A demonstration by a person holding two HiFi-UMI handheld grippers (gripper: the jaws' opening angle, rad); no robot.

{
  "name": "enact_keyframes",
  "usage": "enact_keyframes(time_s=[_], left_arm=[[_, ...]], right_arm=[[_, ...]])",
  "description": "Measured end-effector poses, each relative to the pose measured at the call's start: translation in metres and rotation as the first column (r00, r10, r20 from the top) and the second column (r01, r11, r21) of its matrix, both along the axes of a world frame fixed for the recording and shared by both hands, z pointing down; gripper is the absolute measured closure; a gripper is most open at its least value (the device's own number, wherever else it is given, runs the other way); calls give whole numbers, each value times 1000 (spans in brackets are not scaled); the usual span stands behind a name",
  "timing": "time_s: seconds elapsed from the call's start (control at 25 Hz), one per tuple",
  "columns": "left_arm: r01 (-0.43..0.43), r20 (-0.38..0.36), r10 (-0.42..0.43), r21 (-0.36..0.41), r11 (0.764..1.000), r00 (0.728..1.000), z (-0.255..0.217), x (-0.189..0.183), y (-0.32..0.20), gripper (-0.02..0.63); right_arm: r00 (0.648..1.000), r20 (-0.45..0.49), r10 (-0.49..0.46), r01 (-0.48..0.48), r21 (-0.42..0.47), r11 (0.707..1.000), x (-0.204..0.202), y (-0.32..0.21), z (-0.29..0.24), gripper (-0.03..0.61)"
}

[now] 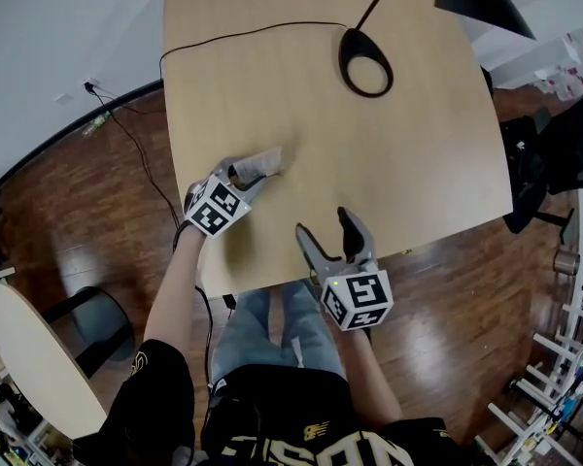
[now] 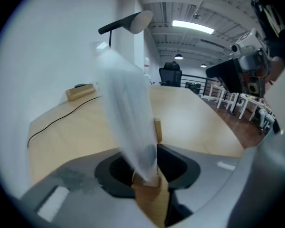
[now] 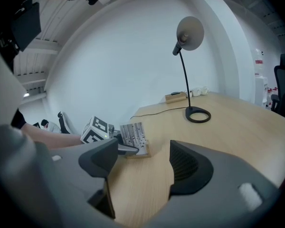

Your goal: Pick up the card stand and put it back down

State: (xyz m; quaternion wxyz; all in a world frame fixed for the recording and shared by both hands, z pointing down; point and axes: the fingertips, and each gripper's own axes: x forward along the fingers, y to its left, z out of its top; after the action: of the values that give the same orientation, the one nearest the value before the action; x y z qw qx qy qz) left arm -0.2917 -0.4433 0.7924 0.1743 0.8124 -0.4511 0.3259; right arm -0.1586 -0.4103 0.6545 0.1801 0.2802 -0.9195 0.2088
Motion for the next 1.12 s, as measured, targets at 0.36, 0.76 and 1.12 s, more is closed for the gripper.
enact_keyframes(time_s=[0.36, 0.76, 1.12], left_arm=[[440, -68, -439, -9, 898, 896, -37, -29, 55, 230], [561, -168, -536, 279, 780, 828, -213, 31, 175, 230], [660, -303, -617, 559, 502, 726, -309, 36, 295, 308]], right_arm=[[991, 42, -125, 123, 41, 992, 3, 8, -23, 231], [989, 39, -143, 125, 295, 947, -3, 19, -105, 150], [984, 124, -128, 63, 429, 901, 27, 158, -163, 150]])
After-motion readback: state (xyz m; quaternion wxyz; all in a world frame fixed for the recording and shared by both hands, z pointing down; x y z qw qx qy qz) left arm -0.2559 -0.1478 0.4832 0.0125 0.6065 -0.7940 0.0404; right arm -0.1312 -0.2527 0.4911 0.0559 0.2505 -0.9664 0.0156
